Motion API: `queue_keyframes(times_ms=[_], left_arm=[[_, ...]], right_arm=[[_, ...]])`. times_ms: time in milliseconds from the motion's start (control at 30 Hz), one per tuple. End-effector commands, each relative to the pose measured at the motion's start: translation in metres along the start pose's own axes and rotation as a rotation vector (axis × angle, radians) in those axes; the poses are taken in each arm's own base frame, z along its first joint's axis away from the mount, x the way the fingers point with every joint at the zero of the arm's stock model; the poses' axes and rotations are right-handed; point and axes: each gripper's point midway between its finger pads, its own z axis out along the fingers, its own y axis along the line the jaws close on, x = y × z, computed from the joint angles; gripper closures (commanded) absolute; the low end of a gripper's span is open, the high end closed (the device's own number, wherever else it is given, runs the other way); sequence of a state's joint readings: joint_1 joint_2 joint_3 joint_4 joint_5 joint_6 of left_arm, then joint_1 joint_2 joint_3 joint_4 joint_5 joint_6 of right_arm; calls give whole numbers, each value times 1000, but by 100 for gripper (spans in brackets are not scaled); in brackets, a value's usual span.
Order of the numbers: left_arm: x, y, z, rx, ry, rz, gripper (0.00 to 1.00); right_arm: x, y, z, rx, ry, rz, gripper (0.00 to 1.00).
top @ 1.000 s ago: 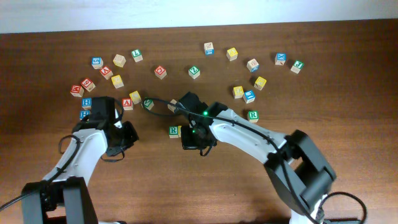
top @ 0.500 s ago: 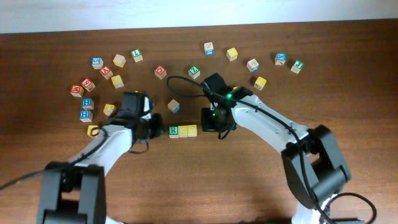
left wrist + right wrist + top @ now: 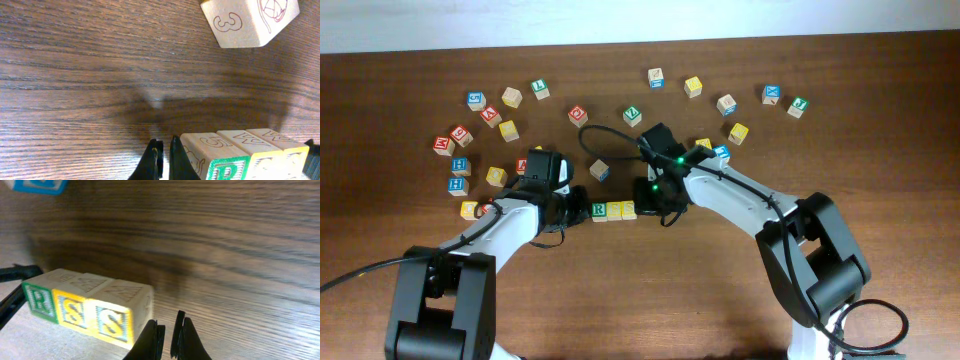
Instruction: Spell out RSS
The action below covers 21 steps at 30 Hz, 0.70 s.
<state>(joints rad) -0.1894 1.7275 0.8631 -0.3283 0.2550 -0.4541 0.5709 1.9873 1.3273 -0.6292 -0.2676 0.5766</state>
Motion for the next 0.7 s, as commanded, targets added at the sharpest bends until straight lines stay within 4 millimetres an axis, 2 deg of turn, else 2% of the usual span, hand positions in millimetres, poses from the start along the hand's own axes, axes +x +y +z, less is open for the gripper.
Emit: queue_keyframes(times_ms=[0,300,467,667], left_arm=[[0,-4,1,19,7,-8,100],[4,-13,2,47,23,8,100],[11,-23,4,54,36,39,100],[8,-25,4,61,23,44,100]], right_arm=[[11,8,11,-12,27,-16,96],[11,8,11,-5,24,-21,96],[10,2,11,23,19,-15,96],[11,1,11,26,21,-14,96]])
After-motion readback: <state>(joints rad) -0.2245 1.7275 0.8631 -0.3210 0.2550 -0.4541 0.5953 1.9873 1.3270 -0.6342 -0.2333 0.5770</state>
